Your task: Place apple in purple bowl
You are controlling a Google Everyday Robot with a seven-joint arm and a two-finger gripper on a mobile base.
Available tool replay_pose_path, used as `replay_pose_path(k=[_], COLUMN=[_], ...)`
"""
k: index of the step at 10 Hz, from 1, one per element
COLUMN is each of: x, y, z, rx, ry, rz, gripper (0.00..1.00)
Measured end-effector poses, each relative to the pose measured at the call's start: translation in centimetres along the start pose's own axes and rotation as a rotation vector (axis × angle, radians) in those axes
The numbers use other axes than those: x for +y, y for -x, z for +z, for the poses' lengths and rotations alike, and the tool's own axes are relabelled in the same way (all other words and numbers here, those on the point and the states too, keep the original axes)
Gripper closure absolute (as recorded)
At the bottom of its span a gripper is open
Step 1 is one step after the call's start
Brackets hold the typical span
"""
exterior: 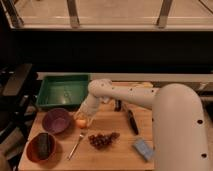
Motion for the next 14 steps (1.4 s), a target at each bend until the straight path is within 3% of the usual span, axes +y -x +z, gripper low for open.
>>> replay_pose_path(k=[4, 7, 11, 13, 14], x=[2.2, 6.7, 13.0, 14.1, 14.2], y=[-1.3, -4.3, -8.9, -10.3, -10.7], z=[-4.2, -7.1, -8.5, -7.7, -7.2], rx=[-0.046, -0.043, 0.023, 0.046, 0.053], ry=[0.037, 0.121, 0.279, 0.282, 0.275], rz=[-0.065, -0.18, -0.344, -0.388, -0.397], gripper=[0.88, 0.85, 0.46, 0.26, 0.22])
